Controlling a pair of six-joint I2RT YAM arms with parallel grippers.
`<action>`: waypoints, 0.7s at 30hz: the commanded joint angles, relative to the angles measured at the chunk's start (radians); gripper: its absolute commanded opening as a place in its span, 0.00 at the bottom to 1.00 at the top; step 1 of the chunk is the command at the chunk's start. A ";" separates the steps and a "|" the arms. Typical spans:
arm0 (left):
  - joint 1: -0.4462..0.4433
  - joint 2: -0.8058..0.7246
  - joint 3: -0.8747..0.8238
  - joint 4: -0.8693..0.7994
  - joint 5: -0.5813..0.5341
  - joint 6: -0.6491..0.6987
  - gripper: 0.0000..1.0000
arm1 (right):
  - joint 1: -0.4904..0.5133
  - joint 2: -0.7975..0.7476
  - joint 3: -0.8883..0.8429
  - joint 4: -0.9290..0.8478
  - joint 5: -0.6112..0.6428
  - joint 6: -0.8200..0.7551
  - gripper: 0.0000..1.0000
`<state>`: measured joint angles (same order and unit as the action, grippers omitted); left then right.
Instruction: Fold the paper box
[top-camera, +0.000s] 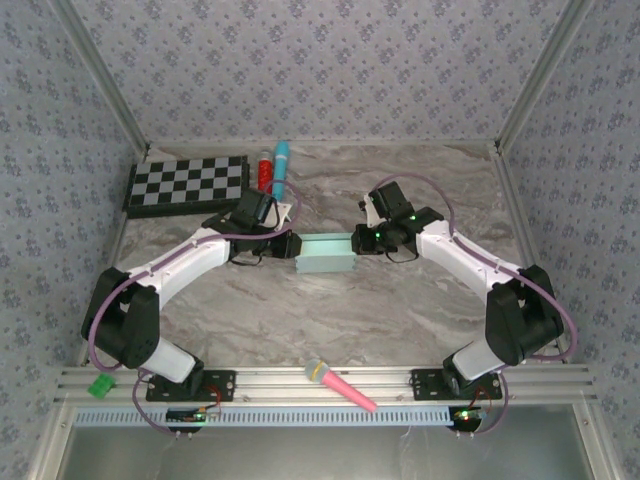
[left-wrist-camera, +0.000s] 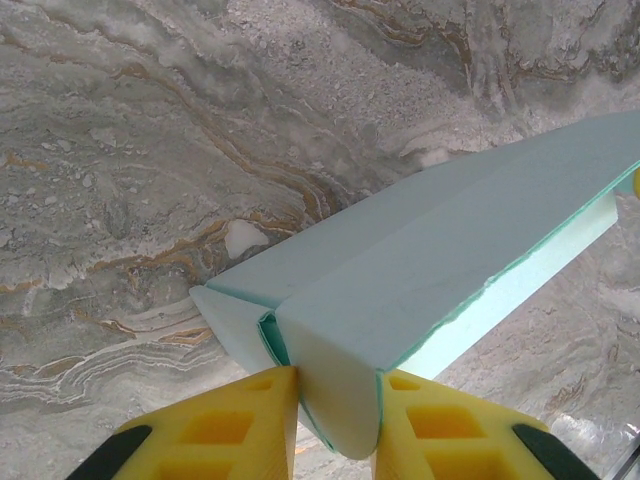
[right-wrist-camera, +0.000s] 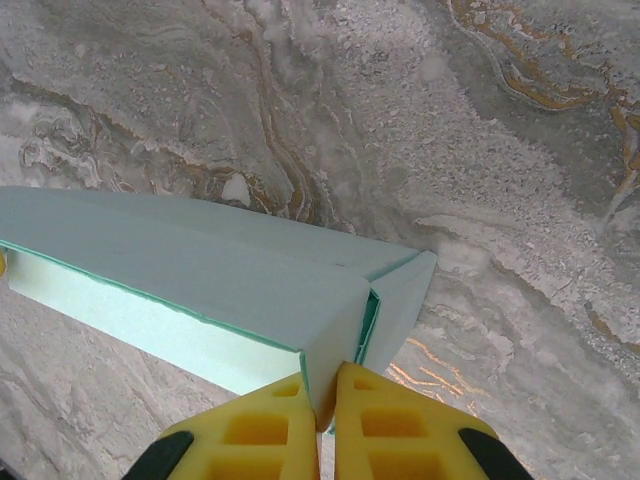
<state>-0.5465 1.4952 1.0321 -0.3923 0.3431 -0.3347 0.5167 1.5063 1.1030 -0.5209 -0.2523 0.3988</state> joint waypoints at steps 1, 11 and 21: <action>-0.010 0.001 0.015 -0.027 -0.013 0.005 0.25 | 0.011 0.015 0.009 -0.039 0.022 -0.013 0.10; -0.017 -0.005 0.011 -0.032 -0.025 0.008 0.25 | 0.027 0.018 0.010 -0.054 0.062 -0.020 0.08; -0.026 -0.012 -0.015 -0.042 -0.062 0.011 0.21 | 0.057 0.037 0.020 -0.076 0.111 -0.037 0.06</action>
<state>-0.5598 1.4952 1.0313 -0.3996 0.2958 -0.3340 0.5610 1.5131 1.1141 -0.5282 -0.1570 0.3729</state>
